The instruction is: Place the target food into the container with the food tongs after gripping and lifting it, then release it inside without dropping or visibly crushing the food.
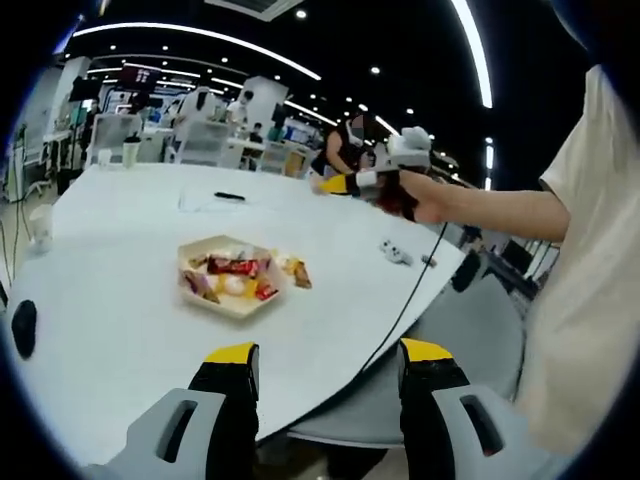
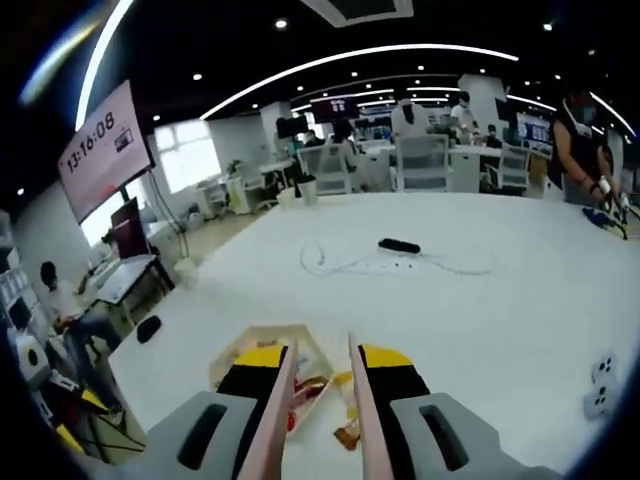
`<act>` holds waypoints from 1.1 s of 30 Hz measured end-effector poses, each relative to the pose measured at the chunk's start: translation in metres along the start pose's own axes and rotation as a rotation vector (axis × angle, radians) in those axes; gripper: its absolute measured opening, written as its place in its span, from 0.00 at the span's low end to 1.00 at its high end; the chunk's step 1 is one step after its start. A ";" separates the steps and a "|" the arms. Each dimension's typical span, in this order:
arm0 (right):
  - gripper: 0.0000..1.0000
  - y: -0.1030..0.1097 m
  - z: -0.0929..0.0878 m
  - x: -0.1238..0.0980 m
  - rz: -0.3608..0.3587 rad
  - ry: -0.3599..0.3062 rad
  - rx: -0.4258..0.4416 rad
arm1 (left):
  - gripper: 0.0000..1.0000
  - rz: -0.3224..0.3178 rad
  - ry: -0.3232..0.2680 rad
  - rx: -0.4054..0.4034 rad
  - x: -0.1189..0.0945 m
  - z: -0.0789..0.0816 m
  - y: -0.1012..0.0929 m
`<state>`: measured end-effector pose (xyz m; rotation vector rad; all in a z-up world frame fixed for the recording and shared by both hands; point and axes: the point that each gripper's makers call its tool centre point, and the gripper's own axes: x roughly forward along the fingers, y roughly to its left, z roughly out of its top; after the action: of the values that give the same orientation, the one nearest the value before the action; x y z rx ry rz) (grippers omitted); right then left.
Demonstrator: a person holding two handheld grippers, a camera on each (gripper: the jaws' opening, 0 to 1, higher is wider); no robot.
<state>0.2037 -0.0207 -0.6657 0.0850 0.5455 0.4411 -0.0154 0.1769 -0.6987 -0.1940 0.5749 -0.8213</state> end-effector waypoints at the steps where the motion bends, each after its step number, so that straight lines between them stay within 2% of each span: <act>1: 0.27 -0.001 -0.001 0.000 -0.002 0.001 0.002 | 0.55 -0.003 0.003 0.002 0.001 0.000 0.000; 11: 0.27 -0.007 -0.010 0.001 -0.013 0.016 0.018 | 0.55 -0.015 0.018 0.009 0.005 0.000 0.001; 24: 0.27 -0.010 -0.036 0.010 -0.013 0.061 0.036 | 0.55 -0.007 0.038 -0.016 0.005 -0.008 0.002; 33: 0.27 -0.010 -0.044 0.014 -0.011 0.084 0.041 | 0.55 -0.003 0.045 -0.023 0.006 -0.009 0.005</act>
<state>0.1955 -0.0252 -0.7126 0.1033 0.6372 0.4247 -0.0144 0.1764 -0.7103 -0.1985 0.6266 -0.8241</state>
